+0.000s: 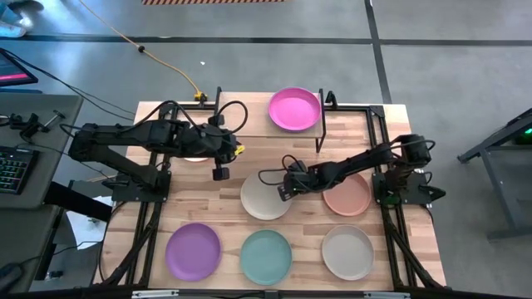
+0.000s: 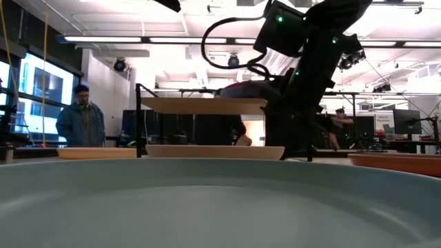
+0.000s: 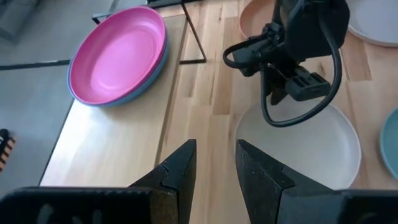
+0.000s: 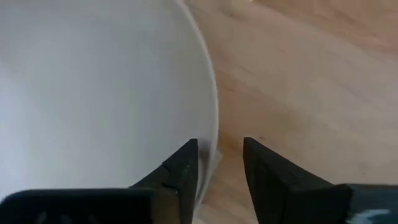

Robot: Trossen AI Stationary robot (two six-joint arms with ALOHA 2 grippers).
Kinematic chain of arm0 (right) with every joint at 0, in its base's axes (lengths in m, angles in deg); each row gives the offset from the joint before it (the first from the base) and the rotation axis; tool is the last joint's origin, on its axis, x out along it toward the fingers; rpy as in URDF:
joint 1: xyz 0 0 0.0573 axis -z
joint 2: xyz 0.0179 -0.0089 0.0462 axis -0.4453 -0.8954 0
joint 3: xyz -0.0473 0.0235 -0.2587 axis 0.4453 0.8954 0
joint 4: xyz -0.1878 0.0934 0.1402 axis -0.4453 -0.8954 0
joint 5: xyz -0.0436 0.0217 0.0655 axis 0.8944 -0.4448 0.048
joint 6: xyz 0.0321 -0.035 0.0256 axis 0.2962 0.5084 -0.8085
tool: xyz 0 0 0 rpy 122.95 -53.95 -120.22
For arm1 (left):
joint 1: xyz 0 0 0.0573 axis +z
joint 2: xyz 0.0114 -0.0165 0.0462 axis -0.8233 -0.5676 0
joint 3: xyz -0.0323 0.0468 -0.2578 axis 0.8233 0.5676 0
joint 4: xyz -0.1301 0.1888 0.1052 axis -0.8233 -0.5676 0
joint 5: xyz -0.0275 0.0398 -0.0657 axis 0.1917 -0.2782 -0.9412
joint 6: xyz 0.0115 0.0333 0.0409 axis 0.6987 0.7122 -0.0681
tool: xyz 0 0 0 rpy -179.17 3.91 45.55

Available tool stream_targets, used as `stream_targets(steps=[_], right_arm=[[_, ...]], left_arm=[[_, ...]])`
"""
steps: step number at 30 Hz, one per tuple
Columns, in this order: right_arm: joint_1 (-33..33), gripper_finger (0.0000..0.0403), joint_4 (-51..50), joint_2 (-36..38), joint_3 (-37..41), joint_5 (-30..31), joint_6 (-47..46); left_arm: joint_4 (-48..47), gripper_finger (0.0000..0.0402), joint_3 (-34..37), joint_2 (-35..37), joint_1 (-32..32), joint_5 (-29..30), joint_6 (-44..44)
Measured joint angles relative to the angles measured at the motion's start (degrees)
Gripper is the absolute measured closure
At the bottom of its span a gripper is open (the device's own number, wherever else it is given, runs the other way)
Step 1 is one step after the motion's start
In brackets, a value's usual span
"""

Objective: Place and stack plates onto a shelf
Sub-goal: Stack the top white plate on top of the pink plate on the shelf

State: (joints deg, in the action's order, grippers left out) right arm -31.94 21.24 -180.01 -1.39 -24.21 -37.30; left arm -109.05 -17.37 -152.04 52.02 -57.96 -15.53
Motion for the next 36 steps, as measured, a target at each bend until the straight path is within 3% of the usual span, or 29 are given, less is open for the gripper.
stream_targets(steps=[9,18,36], right_arm=[[0.0,0.0390,0.5,0.0,0.0,-1.1,0.0],[0.0,0.0401,-0.4,0.0,-2.1,-3.8,0.9],[2.0,0.0403,-36.1,0.0,-27.2,3.1,15.7]], left_arm=[[-0.5,0.0298,0.0,-0.8,0.0,0.0,-1.0],[-1.5,0.0298,0.0,-0.9,0.0,-0.2,-1.5],[-3.8,0.0298,0.0,-0.9,0.0,-0.8,-2.7]])
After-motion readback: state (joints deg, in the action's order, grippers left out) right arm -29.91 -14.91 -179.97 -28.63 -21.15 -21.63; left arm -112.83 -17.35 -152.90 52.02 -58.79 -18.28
